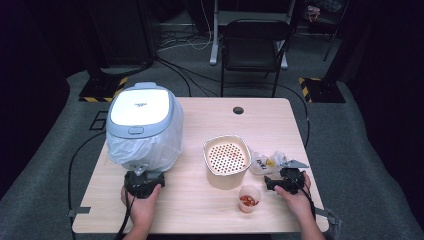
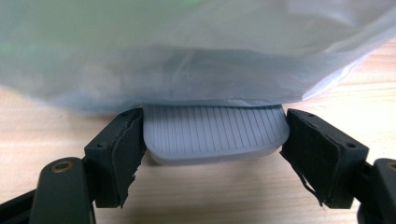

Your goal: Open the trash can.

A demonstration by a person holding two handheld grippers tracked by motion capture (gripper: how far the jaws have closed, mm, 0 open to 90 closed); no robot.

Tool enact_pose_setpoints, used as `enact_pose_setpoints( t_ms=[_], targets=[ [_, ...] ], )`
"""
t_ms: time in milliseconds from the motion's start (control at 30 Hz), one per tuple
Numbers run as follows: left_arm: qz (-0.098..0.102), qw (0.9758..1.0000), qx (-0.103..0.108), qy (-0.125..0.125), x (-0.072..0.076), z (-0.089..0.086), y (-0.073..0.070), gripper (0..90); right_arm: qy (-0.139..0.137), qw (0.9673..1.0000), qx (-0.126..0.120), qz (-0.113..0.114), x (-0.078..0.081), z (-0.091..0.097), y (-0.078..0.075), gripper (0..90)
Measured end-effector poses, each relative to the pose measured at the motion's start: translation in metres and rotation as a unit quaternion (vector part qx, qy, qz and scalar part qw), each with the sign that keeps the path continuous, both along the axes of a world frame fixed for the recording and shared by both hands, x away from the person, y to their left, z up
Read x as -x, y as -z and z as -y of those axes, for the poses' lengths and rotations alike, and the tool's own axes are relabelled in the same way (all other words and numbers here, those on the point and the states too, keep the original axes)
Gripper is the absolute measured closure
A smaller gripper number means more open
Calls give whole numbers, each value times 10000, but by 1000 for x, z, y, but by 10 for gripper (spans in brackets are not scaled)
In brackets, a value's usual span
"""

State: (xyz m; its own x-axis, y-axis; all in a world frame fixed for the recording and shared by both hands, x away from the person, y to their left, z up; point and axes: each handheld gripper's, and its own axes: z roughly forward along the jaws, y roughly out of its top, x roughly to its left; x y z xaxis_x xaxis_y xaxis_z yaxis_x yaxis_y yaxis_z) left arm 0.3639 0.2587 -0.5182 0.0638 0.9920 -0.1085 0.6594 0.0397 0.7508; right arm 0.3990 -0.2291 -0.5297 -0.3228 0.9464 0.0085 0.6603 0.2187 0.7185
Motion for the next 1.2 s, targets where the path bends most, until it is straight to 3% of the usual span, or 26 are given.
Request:
enact_pose_setpoints(
  t_ms=[133, 267, 367, 400, 467, 567, 633, 667, 733, 767, 833, 967, 1200],
  targets=[
    [11, 9998, -173, 89, 2, -14, -3, 232, -2, 10000, 1, 1, 0, 0, 0, 0],
    [-43, 9999, -71, 147, 3, -21, -5, 238, -26, 10000, 33, 1, 0, 1, 0, 0],
    [81, 9998, -41, 181, 8, -26, -13, 282, -15, 10000, 20, 2, 0, 0, 0, 0],
    [158, 9996, -127, 179, 10, -28, -15, 324, -9, 10000, 7, 0, 0, 0, 0, 0],
    [222, 9993, 51, 297, 11, -29, -20, 394, -8, 10000, 6, 0, 0, 0, 0, 0],
    [284, 9987, 150, 400, 11, -28, -24, 406, -1, 10000, -2, 2, 0, 0, 0, 0],
    [358, 9988, 12, 342, 9, -26, -23, 387, -16, 10000, 22, 0, 0, 0, 0, 0],
    [323, 9982, -267, 424, 8, -27, -23, 382, -9, 10000, 7, 1, 0, 0, 0, 0],
    [305, 9983, -336, 360, 7, -25, -20, 388, -28, 10000, 38, 2, 0, 1, 0, 0],
    [336, 9984, -289, 353, 6, -24, -19, 395, -25, 10000, 34, 2, 0, 1, 0, 0],
    [382, 9982, -353, 296, 6, -22, -17, 515, -26, 10000, 34, 1, 0, 1, 0, 0],
    [404, 9982, -364, 250, 6, -21, -16, 634, -11, 10000, 17, 0, 0, 0, 0, 0],
    [489, 9977, -451, 111, 5, -18, -13, 670, -29, 10000, 36, 2, 0, 1, 0, 0]
  ],
)
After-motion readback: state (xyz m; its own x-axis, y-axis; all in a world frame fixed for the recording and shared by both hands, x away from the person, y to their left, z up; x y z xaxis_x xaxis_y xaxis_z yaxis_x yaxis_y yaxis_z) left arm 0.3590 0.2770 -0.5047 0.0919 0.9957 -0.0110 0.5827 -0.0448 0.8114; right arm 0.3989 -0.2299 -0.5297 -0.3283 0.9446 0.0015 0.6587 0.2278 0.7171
